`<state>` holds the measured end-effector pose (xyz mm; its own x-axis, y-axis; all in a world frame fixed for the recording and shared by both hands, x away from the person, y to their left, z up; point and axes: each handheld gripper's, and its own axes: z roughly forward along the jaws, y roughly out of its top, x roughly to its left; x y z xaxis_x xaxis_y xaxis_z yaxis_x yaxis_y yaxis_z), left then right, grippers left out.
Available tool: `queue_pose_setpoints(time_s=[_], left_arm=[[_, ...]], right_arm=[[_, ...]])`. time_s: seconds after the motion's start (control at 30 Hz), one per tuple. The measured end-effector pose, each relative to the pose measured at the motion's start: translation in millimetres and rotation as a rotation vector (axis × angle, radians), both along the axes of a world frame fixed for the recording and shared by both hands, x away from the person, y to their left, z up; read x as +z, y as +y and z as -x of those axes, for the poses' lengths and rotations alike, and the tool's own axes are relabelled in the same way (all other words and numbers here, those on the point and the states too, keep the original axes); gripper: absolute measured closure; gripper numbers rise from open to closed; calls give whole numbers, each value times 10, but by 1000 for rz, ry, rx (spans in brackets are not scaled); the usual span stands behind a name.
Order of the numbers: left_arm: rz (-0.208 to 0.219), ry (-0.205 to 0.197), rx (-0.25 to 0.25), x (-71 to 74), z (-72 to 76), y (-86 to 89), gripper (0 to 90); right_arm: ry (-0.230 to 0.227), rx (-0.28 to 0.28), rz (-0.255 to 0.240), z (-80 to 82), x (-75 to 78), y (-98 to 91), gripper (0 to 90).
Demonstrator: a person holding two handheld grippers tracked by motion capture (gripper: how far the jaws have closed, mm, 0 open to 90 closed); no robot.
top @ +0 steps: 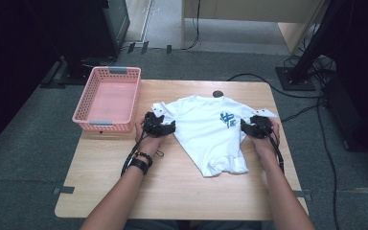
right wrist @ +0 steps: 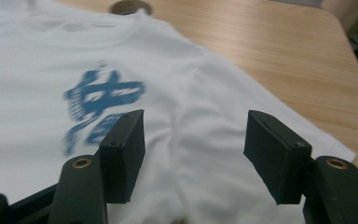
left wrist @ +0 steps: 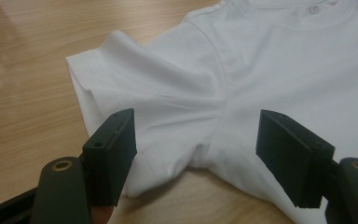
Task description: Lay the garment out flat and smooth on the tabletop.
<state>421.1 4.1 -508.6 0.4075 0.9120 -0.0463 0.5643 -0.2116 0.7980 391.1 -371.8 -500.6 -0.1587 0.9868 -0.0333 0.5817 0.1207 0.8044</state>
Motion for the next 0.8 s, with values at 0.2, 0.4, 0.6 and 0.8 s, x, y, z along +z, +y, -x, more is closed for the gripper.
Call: queue_pose_setpoints(time_s=[0.2,0.4,0.6,0.8], left_arm=[[-14,20,-64,20,138,-18,293],[-35,34,-46,-79,185,-46,293],[-35,15,-29,-97,224,30,293],[-48,5,-54,-97,233,102,293]], right_arm=[[31,295,-56,615,128,164,418],[28,493,-88,1027,181,603,427],[50,607,-64,1081,50,1187,466],[113,692,2,1102,-134,1380,486]])
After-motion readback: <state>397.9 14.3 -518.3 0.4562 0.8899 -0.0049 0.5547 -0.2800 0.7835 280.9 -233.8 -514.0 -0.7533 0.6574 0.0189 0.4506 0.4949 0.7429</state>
